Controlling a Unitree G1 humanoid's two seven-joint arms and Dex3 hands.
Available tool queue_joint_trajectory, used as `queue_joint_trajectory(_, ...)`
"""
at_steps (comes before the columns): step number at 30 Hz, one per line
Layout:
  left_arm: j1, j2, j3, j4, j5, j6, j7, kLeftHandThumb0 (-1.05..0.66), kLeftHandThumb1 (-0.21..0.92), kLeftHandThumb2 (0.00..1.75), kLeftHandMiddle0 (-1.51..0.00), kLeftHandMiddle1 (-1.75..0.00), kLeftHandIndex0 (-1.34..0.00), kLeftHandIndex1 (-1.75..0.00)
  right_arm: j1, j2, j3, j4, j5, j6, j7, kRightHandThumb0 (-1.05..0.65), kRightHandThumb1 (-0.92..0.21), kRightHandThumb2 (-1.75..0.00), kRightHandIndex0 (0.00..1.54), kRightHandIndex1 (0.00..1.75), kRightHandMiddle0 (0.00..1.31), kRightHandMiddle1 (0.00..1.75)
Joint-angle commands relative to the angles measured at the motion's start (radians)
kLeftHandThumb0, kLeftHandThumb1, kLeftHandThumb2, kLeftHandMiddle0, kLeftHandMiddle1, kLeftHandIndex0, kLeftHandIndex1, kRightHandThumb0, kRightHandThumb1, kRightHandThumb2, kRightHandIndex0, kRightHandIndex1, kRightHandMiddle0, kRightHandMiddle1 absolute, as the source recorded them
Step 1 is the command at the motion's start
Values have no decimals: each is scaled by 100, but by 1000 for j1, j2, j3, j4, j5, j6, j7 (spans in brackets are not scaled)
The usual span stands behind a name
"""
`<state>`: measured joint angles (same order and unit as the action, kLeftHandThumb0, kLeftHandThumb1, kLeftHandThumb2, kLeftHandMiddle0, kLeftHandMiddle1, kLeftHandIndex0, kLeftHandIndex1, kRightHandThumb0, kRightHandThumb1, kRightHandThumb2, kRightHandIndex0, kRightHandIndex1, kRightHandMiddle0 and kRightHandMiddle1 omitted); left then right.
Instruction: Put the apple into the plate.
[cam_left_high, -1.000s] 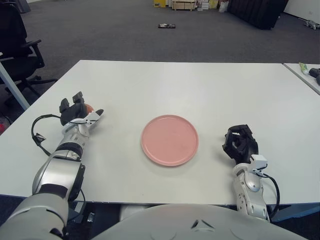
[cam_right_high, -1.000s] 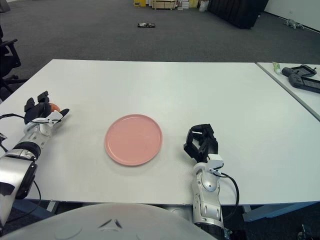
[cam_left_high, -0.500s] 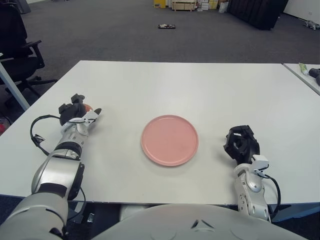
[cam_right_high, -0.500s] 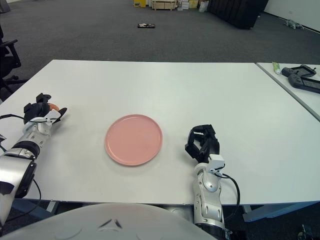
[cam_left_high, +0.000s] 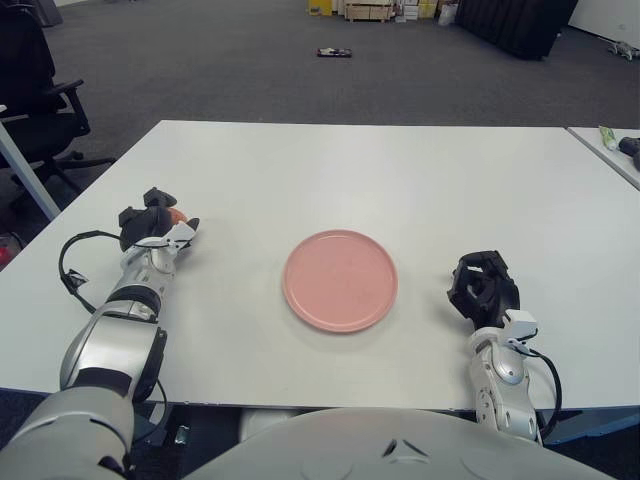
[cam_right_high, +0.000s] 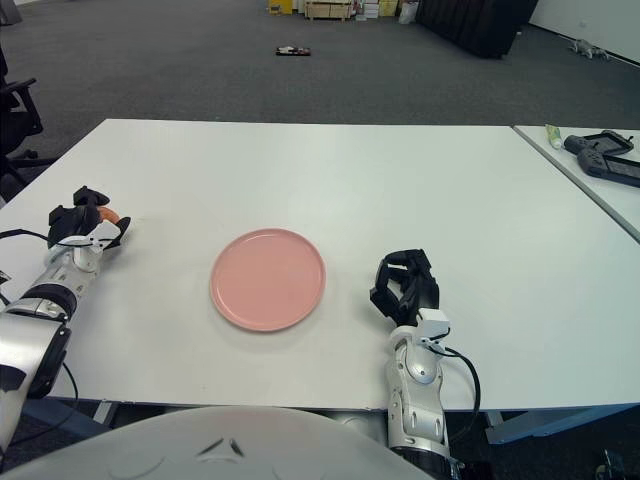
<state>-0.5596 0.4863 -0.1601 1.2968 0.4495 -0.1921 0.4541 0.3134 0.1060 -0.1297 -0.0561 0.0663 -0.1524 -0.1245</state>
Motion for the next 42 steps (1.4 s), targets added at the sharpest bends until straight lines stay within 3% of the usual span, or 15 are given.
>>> queue_joint_trajectory(1, 49, -35, -18, 30, 2, 5, -40, -52, 58, 100, -35, -139, -28, -171, -4, 1, -5, 5, 3, -22, 0, -41, -55, -103, 75, 175, 43, 175)
queue_joint_trajectory(5, 49, -33, -24, 29, 5, -1, -34, -43, 58, 99, -54, -165, -38, -174, -5, 3, -7, 7, 5, -28, -2, -41, -55, -103, 74, 175, 43, 175)
queue_joint_trajectory(6, 49, -32, -25, 29, 6, -1, -33, -43, 55, 102, -67, -169, -41, -174, -5, 3, -8, 7, 6, -29, -2, -41, -55, -103, 74, 175, 43, 175)
queue_joint_trajectory(9, 47, -31, -27, 27, 5, -2, -29, -44, 47, 111, -85, -173, -48, -174, -6, 5, -10, 6, 13, -26, -1, -41, -55, -103, 74, 175, 43, 175)
queue_joint_trajectory(13, 46, -30, -38, 26, 12, 3, -15, -46, 38, 123, -99, -174, -55, -175, -7, 7, -12, 7, 16, -28, -1, -41, -55, -103, 75, 175, 43, 175)
queue_joint_trajectory(26, 22, -39, -77, 13, 28, 79, -16, -51, 21, 144, -109, -175, -69, -175, -7, 8, -14, 0, 9, -10, -7, -41, -56, -102, 73, 175, 42, 175)
queue_joint_trajectory(42, 33, -31, -46, 7, -22, 35, -81, -50, 23, 142, -113, -175, -67, -175, -9, 6, -15, 6, 15, -26, 3, -41, -55, -103, 74, 175, 43, 175)
